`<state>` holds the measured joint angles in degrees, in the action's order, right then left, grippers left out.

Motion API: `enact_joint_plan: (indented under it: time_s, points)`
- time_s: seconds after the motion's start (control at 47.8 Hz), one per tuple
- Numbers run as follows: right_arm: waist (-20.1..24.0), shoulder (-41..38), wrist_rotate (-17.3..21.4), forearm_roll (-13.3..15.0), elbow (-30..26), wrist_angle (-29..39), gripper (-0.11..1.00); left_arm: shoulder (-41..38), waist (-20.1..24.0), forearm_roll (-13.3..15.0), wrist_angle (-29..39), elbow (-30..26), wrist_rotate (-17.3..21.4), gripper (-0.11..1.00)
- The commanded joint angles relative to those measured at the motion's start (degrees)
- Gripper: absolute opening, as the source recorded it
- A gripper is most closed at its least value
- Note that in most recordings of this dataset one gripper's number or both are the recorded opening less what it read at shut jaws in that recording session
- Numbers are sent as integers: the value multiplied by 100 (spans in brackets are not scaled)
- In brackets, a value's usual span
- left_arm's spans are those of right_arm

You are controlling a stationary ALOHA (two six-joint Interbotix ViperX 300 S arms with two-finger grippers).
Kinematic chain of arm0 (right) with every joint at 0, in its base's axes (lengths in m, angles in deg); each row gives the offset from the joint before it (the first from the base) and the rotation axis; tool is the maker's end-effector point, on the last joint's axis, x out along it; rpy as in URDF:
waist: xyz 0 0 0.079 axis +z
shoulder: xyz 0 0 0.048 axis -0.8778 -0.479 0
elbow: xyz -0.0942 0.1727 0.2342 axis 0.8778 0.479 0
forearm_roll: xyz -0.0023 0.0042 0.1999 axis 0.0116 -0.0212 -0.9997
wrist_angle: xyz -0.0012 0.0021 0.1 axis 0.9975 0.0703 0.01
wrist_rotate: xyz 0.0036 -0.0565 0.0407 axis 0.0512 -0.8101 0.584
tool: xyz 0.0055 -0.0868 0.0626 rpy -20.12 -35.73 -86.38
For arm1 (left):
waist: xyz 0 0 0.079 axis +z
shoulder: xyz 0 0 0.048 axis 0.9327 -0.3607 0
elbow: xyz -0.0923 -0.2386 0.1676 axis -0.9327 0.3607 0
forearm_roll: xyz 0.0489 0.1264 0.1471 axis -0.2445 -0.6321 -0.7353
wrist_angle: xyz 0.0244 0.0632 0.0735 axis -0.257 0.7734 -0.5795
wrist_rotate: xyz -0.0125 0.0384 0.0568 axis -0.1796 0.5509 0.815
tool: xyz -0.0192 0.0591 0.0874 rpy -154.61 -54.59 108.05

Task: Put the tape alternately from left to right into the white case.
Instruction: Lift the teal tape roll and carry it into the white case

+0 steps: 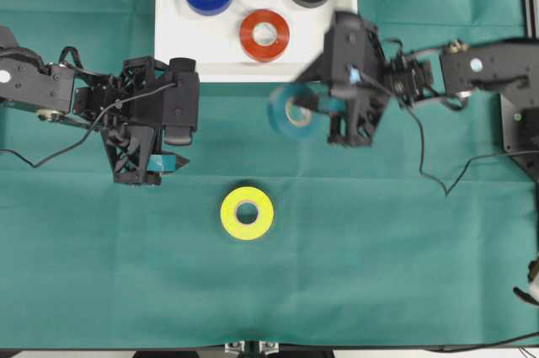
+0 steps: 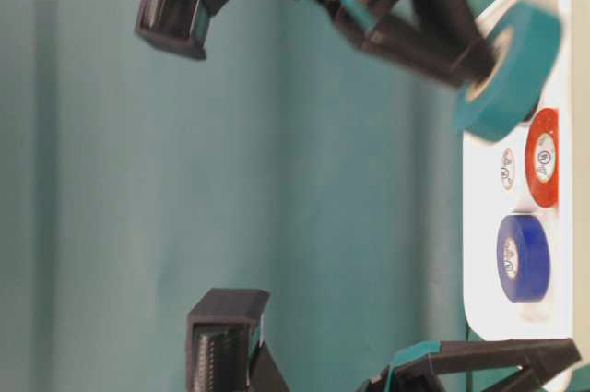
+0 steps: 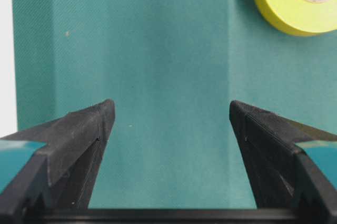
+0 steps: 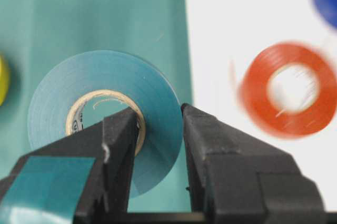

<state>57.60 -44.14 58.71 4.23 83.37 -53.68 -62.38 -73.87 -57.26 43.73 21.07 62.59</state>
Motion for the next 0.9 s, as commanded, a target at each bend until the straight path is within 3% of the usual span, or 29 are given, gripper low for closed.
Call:
enact_joint_plan:
  time_s: [0.0,0.23,0.606,0.878]
  points:
    - [-167,-35,-9,105,-255,-264,28,149,-97,9,-18,-62,9,84]
    - [-598,-510,-9,325,-562,-650,28,149,-220,9,-44,-62,9,84]
    - [-1143,-1371,-44,448,-1336,-1020,28,149,-272,9,-53,-62,0,84]
    - [-1450,-1758,-44,457,-1600,-1354,28,149,-308,9,-53,-62,0,84]
